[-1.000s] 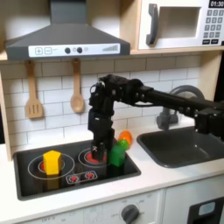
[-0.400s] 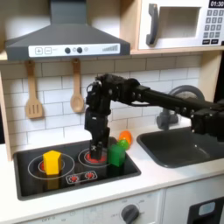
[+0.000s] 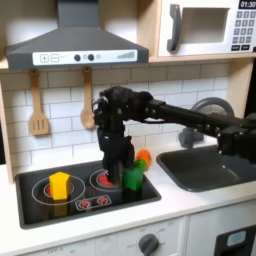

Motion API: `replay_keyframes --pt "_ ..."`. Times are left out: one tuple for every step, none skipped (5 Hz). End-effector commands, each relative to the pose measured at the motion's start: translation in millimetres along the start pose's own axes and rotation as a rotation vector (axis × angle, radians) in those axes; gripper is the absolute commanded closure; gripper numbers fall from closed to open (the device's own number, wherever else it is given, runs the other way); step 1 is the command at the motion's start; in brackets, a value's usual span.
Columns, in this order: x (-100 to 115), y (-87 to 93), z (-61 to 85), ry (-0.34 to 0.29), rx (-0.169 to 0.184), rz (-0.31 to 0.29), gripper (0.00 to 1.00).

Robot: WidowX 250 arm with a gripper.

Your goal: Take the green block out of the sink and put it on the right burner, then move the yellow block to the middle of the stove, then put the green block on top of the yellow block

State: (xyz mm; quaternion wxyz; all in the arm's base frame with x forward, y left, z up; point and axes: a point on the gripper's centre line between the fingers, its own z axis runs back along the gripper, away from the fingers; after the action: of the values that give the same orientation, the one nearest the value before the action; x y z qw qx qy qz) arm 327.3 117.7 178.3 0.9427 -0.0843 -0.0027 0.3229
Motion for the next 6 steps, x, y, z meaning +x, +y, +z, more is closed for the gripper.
replay_keyframes --pt "-13 -1.7 -7.1 0.050 -0.035 -0.203 0.00" --pt "-20 -3.7 -13.8 0.021 0.025 -0.261 0.00" --pt "-30 -12.4 -7.7 -0.072 0.124 -0.287 0.00" --pt "-45 -31.4 -6.9 -0.118 0.177 -0.315 0.00" --pt "-52 -46.7 -8.3 -0.128 0.188 -0.278 0.00" --pt "-49 -52.2 -4.6 -0.128 0.167 -0.230 0.00"
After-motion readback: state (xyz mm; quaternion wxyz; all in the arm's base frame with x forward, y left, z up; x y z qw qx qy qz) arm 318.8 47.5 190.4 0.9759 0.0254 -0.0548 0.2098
